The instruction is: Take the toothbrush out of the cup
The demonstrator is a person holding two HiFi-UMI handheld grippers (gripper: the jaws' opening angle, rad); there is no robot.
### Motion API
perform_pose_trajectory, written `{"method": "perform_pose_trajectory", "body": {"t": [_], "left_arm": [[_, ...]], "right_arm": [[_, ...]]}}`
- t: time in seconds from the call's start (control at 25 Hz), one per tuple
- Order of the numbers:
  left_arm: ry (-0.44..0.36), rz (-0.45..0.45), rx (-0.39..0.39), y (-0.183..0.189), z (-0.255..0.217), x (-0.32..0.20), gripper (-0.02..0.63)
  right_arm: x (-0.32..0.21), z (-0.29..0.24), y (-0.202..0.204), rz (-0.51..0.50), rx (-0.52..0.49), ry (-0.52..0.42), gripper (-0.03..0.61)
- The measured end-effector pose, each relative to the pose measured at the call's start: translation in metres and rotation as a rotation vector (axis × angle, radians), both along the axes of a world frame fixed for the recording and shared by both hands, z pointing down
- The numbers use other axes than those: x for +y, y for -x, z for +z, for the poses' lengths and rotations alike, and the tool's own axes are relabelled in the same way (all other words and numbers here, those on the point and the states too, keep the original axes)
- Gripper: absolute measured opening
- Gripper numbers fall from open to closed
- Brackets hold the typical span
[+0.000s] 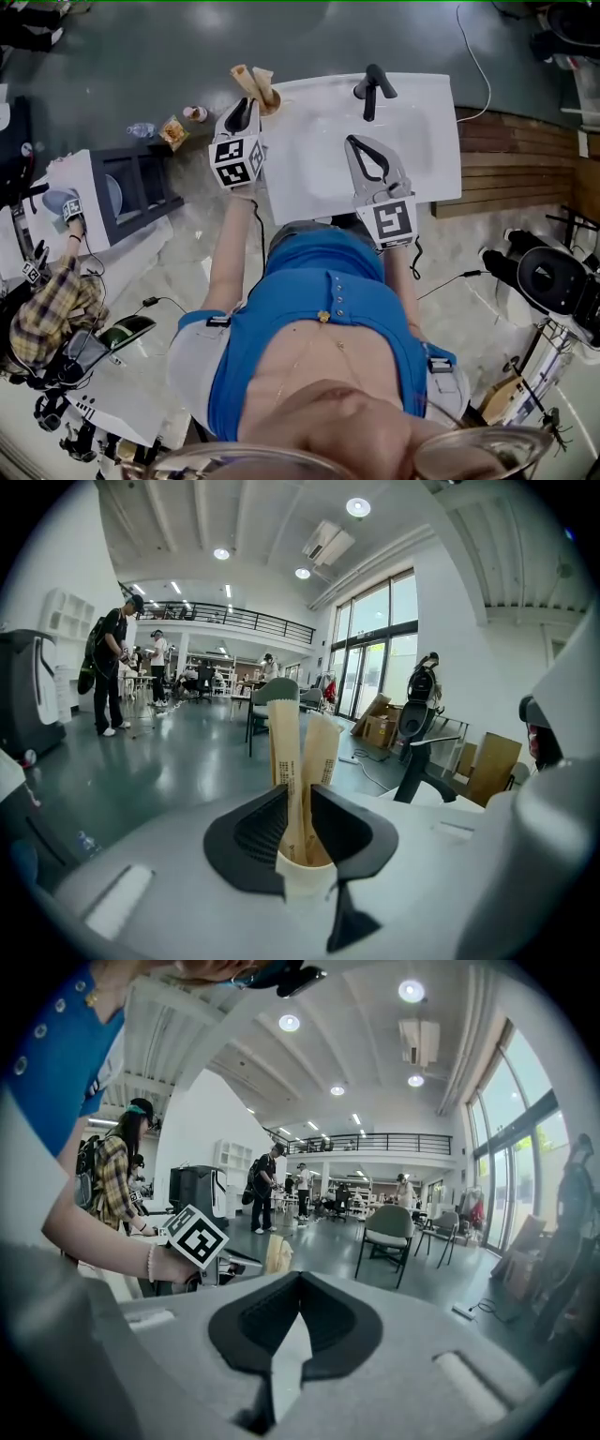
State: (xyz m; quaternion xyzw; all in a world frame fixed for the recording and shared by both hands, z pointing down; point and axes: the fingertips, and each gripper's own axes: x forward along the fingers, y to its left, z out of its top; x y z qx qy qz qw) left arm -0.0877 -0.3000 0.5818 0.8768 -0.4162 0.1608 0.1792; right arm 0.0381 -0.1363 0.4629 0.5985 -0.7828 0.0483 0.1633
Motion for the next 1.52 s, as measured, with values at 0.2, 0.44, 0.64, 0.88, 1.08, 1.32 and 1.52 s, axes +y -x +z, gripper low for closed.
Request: {"method": "perform_pose_trajectory", "body": {"t": [0.2,0.44,0.64,0.88,1.08,1.32,1.52], "left_arm": [[0.035,0.01,-0.021,-0.003,0.016,-0.01,0.122],[0.052,0.013,-0.039,-0.002,0.029,-0.018,0.083],[0.032,0.016,-0.033,-0.002,0.024,-0.016,0.061],[-0.016,0.005,-0.024,0.003,0.005,-0.013,0.06],[-0.053,-0.007,-0.013,0.005,-0.014,-0.01,0.058],[-0.1,-0.028,0.013,0.009,-0.035,-0.004,0.057],[-0.148,-0.045,0.037,0.012,-0.06,0.0,0.054]], "right_arm": [[0.002,0.003,-0.004,0.02,0.004,0.013,0.001],[0.006,0.005,-0.006,0.032,0.009,0.023,0.002],[0.008,0.005,-0.009,0.038,0.008,0.022,0.002],[0.011,0.003,-0.009,0.028,0.009,0.014,0.0],[0.013,-0.001,-0.009,0.012,0.008,0.002,0.001],[0.018,-0.002,-0.01,-0.006,0.001,-0.01,0.001],[0.021,-0.006,-0.012,-0.024,-0.005,-0.022,0.0]]}}
